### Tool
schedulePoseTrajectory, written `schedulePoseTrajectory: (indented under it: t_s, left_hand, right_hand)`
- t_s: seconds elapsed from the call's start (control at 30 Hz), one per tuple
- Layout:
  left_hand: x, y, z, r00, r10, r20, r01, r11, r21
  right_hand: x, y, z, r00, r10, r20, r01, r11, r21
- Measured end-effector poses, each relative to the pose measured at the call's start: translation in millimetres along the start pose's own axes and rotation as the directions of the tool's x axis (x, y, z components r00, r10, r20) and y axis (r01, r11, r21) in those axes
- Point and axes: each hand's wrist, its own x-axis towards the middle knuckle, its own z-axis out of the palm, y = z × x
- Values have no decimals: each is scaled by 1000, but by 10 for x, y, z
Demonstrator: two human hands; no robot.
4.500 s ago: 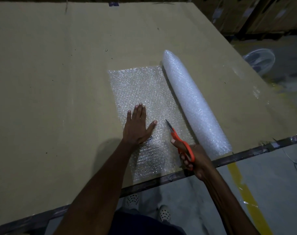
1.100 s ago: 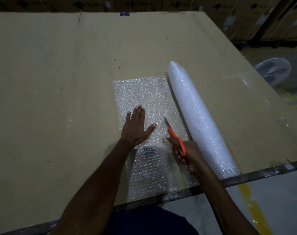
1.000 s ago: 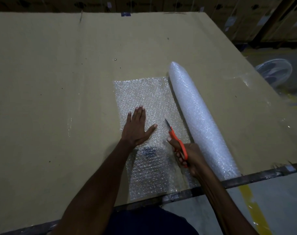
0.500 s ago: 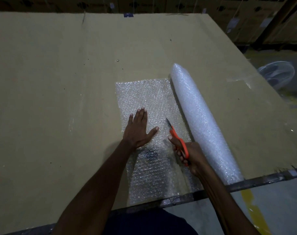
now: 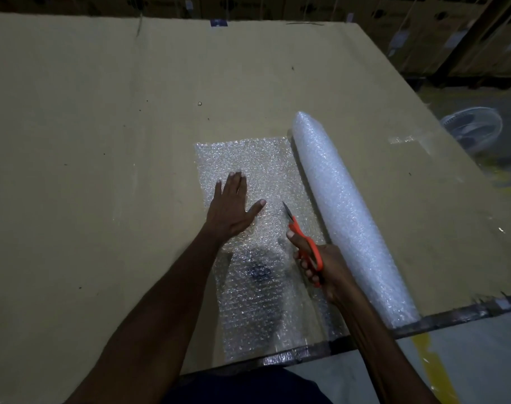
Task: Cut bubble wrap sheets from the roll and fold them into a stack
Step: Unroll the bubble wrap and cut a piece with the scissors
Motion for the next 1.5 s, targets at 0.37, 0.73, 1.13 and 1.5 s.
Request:
schedulePoseTrajectory:
  t_s: [0.37, 0.73, 1.13, 1.5]
  left_hand:
    - [-15, -59, 72, 1000, 16, 9, -16, 1000, -6]
    - [4, -75, 33, 999, 17, 33, -17, 1000, 12]
    - [-27, -73, 45, 1000, 17, 21, -18, 1000, 21]
    - [-4, -76, 50, 999, 15, 32, -16, 1000, 21]
  right_hand:
    - [58, -18, -5, 1000, -4, -3, 4, 1000, -20]
    - [77, -34, 12, 1000, 2, 6, -2, 1000, 3]
    - [178, -84, 60, 1000, -6, -2, 6, 1000, -4]
    - [278, -171, 127, 1000, -18, 2, 18, 1000, 4]
